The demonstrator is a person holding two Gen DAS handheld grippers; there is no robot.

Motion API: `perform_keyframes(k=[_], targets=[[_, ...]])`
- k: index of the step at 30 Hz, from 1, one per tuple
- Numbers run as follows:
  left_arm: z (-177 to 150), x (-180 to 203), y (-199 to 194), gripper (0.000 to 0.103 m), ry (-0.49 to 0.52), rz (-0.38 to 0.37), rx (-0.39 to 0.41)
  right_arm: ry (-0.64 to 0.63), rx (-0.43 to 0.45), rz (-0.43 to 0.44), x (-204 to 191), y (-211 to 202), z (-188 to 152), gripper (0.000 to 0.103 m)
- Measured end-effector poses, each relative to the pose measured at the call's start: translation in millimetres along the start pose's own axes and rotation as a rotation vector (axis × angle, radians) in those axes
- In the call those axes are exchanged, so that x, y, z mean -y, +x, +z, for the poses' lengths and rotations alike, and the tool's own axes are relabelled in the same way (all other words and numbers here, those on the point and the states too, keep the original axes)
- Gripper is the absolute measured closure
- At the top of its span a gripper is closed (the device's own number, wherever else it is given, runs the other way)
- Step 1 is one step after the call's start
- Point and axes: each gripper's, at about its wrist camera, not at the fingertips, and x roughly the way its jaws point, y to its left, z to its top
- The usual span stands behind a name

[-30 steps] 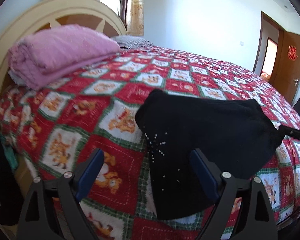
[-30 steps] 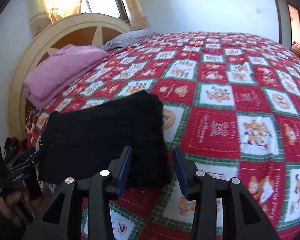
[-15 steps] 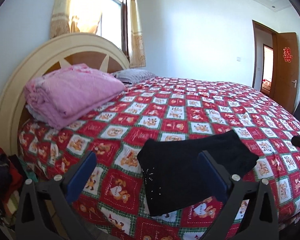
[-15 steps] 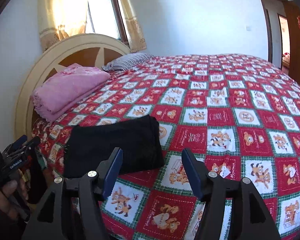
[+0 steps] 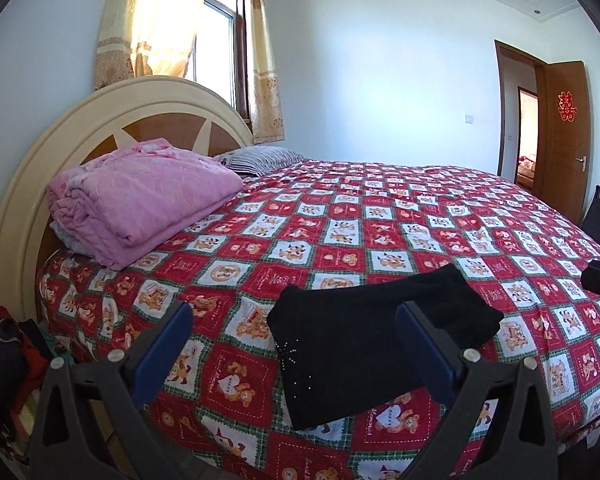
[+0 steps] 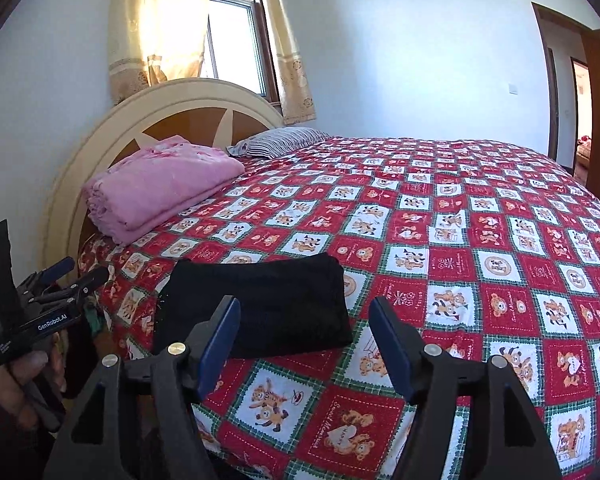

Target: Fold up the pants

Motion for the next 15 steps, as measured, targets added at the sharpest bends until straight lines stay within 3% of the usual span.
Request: perform_keyframes(k=[15], targets=[[-1.2, 1.2, 0.9, 0.000, 0.002, -0.005, -0.002, -0.003, 0.013, 0.003, -2.9, -0.8, -2.0, 0.035]])
